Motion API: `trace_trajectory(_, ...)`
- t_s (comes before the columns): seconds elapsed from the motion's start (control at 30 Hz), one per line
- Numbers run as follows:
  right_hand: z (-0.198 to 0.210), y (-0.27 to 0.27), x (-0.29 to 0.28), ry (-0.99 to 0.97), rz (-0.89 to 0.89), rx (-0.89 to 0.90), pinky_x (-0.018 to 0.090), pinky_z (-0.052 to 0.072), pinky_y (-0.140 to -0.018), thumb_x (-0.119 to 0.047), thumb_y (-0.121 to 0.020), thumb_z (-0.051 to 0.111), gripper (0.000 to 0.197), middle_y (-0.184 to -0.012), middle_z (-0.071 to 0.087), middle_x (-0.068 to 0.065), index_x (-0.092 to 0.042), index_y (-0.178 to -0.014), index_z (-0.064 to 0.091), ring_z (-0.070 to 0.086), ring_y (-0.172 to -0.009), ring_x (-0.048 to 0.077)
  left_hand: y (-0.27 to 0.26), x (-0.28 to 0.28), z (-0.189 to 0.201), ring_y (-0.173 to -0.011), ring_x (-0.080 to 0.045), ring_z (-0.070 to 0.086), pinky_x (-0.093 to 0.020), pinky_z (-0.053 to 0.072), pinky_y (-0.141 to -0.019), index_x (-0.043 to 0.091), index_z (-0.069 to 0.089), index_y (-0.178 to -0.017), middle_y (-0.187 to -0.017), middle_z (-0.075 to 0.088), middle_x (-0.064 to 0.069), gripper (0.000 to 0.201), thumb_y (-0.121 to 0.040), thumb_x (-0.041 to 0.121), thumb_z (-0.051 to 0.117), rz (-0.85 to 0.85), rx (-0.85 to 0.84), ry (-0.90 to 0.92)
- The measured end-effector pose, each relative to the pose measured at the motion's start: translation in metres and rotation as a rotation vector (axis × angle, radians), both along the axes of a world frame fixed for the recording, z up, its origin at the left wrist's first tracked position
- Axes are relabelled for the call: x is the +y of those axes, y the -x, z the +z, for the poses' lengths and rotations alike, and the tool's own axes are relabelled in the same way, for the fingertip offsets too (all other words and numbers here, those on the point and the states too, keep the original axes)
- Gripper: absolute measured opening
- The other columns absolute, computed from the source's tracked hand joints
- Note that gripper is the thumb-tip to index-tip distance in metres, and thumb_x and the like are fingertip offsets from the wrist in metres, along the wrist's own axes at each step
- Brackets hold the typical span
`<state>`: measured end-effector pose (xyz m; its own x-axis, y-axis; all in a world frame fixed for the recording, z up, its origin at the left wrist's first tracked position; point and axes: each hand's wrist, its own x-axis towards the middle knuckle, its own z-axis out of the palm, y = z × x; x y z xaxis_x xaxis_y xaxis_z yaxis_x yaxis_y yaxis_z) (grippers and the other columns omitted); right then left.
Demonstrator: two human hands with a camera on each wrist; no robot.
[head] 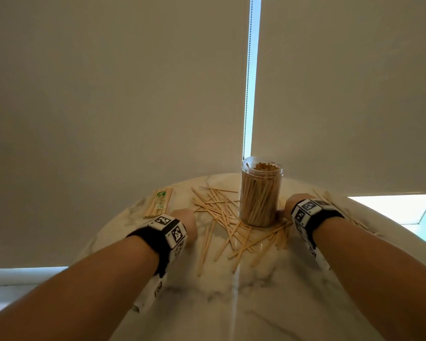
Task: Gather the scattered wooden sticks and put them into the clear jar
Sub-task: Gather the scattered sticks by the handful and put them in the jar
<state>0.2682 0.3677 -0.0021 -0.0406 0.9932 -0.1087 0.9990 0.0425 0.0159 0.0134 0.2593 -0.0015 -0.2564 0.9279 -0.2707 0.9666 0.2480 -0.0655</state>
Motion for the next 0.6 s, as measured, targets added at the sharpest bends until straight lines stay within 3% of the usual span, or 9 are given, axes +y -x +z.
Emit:
trace_trajectory(0.1,-0.004,-0.001,0.004,0.031,0.021,-0.008,0.034,0.055,-0.079,-0.050,-0.090,0.062,0.034,-0.072,0.057,0.002,-0.016,-0.086,0.065,0.066,-0.084,0.026,-0.019,0.020,-0.002,-0.098,-0.025,0.063,-0.029,0.046,-0.075,0.005,0.064,-0.108,-0.112,0.068,-0.011,0.033,-0.103,0.034,0.050,-0.014,-0.111,-0.086)
trace_trajectory(0.17,-0.005,-0.002,0.004,0.045,0.042,0.020,0.031,0.051,-0.073,-0.050,-0.088,0.065,0.036,-0.075,0.059,0.001,-0.015,-0.093,0.069,0.064,-0.082,0.025,-0.035,0.035,0.000,-0.101,-0.026,0.062,-0.031,0.049,-0.084,0.001,0.062,-0.117,-0.106,0.066,-0.011,0.048,-0.105,0.042,0.043,0.011,-0.165,-0.127)
trace_trajectory(0.23,-0.008,-0.005,0.006,0.042,0.045,0.019,0.029,0.048,-0.072,-0.046,-0.089,0.066,0.036,-0.084,0.062,0.002,-0.013,-0.103,0.070,0.062,-0.084,0.023,-0.046,0.053,0.002,-0.119,-0.030,0.058,-0.040,0.043,-0.107,-0.001,0.056,-0.132,-0.127,0.063,-0.016,0.062,-0.105,0.051,0.034,0.033,-0.178,-0.137)
trace_trajectory(0.3,-0.013,-0.005,0.008,0.041,0.015,0.018,0.028,0.047,-0.076,-0.043,-0.091,0.065,0.038,-0.101,0.064,0.006,-0.011,-0.112,0.067,0.063,-0.096,0.024,-0.052,0.072,0.004,-0.130,-0.033,0.051,-0.044,0.037,-0.113,0.000,0.051,-0.140,-0.142,0.053,-0.019,0.068,-0.104,0.055,0.031,0.040,-0.189,-0.155)
trace_trajectory(0.43,-0.021,-0.005,0.012,0.018,0.004,0.017,0.028,0.048,-0.080,-0.036,-0.094,0.062,0.034,-0.115,0.066,0.007,-0.010,-0.116,0.066,0.064,-0.105,0.025,-0.060,0.098,-0.001,-0.130,-0.034,0.050,-0.047,0.039,-0.111,0.006,0.047,-0.145,-0.145,0.049,-0.021,0.070,-0.103,0.060,0.032,-0.015,-0.057,-0.110)
trace_trajectory(0.5,-0.023,-0.007,0.017,0.009,0.013,0.021,0.028,0.047,-0.078,-0.035,-0.094,0.062,0.032,-0.110,0.066,0.006,-0.011,-0.114,0.067,0.063,-0.100,0.024,-0.060,0.107,-0.007,-0.127,-0.034,0.053,-0.049,0.041,-0.106,0.009,0.043,-0.148,-0.143,0.051,-0.018,0.059,-0.103,0.048,0.048,-0.063,0.033,-0.065)
trace_trajectory(0.6,-0.027,-0.009,0.015,0.003,0.039,0.011,0.029,0.050,-0.078,-0.036,-0.092,0.063,0.030,-0.100,0.062,0.005,-0.013,-0.110,0.068,0.061,-0.092,0.022,-0.057,0.112,-0.011,-0.111,-0.029,0.063,-0.041,0.053,-0.091,0.010,0.053,-0.137,-0.128,0.063,-0.011,0.058,-0.091,0.042,0.069,-0.068,0.075,-0.029)
